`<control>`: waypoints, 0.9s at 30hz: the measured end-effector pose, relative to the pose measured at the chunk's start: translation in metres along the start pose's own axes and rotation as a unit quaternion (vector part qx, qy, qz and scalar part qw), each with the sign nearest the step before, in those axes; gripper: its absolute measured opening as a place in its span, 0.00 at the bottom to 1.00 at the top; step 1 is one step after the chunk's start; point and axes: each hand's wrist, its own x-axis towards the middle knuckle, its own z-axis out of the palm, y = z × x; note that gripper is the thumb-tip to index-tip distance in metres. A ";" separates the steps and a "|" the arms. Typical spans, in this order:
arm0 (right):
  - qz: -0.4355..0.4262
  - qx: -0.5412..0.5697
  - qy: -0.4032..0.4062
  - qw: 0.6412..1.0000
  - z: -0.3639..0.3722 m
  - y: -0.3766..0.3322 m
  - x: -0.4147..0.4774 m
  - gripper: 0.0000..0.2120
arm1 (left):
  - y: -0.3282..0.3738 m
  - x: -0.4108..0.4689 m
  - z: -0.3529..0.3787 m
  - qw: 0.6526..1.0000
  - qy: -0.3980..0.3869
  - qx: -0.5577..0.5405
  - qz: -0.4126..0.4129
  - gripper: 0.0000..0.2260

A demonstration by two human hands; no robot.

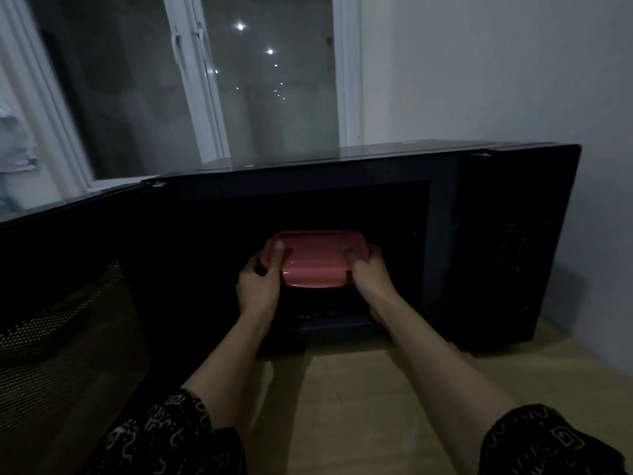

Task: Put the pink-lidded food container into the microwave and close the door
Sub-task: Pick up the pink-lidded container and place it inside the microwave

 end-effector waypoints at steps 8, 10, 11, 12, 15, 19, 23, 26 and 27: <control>0.010 -0.057 -0.017 0.998 0.009 0.001 0.028 0.22 | -0.004 0.031 -0.002 0.998 -0.013 -0.049 -0.032 0.21; 0.010 -0.065 -0.010 0.998 0.009 0.002 0.031 0.21 | -0.004 0.032 0.000 0.998 -0.034 -0.051 -0.029 0.20; 0.008 -0.069 -0.008 0.998 0.008 0.003 0.032 0.21 | -0.005 0.031 0.001 0.997 -0.042 -0.053 -0.032 0.19; 0.007 -0.074 -0.010 0.997 0.007 0.004 0.031 0.21 | -0.008 0.031 0.001 0.997 -0.047 -0.055 -0.036 0.19; 0.009 -0.083 -0.011 0.996 0.006 0.006 0.029 0.23 | -0.017 0.027 0.002 0.996 -0.053 -0.049 -0.044 0.20; 0.005 -0.109 -0.008 0.994 0.005 0.009 0.026 0.25 | -0.022 0.023 0.002 0.999 -0.037 -0.016 -0.029 0.20; 0.002 -0.100 -0.004 0.995 0.005 0.010 0.024 0.23 | -0.022 0.025 0.003 0.999 -0.038 -0.014 -0.015 0.19; 0.002 -0.100 -0.009 0.995 0.005 0.012 0.026 0.22 | -0.022 0.026 0.004 0.999 -0.041 -0.020 -0.010 0.18; 0.003 -0.100 -0.010 0.995 0.005 0.013 0.027 0.22 | -0.022 0.026 0.004 0.999 -0.041 -0.019 -0.009 0.18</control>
